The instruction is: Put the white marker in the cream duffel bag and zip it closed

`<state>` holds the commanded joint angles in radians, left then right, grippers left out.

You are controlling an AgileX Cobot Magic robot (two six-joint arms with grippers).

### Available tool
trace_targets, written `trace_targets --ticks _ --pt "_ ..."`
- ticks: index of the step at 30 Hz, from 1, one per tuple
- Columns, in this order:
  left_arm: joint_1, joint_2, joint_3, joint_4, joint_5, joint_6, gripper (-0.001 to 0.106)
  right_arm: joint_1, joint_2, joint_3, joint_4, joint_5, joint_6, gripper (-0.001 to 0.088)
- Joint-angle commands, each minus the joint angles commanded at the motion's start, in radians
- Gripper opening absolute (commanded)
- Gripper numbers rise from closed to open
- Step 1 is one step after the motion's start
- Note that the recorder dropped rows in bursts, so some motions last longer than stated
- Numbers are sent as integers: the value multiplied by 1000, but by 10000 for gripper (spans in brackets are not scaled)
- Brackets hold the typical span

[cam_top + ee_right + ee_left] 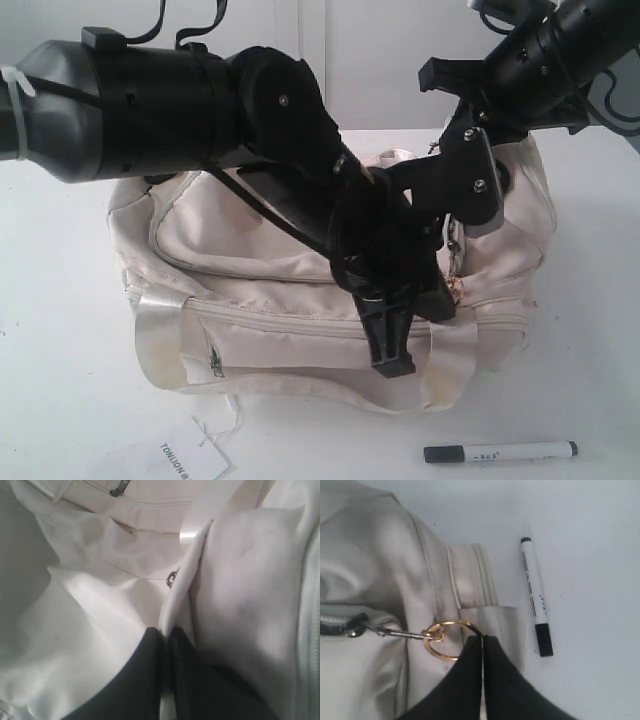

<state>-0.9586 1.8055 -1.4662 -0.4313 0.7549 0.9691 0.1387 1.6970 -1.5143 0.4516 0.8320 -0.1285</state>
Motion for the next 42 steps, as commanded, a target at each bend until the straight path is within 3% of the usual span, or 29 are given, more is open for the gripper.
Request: trace_targets --ticks 4,11,19,24,33,42 --pt "0 0 0 9 -5 0 0 0 -2 0 0 -4 0 0" --pt "0 0 0 157 47 0 0 0 -2 0 0 -4 0 0" --pt "0 0 0 168 79 -2 0 0 -2 0 0 -4 0 0" --pt "0 -2 0 122 39 -2 0 0 -2 0 0 -2 0 0" --pt "0 -2 0 -88 -173 -1 0 0 -2 0 -35 -7 -6 0" --pt "0 -2 0 -137 -253 -1 0 0 4 0 -95 -55 -6 0"
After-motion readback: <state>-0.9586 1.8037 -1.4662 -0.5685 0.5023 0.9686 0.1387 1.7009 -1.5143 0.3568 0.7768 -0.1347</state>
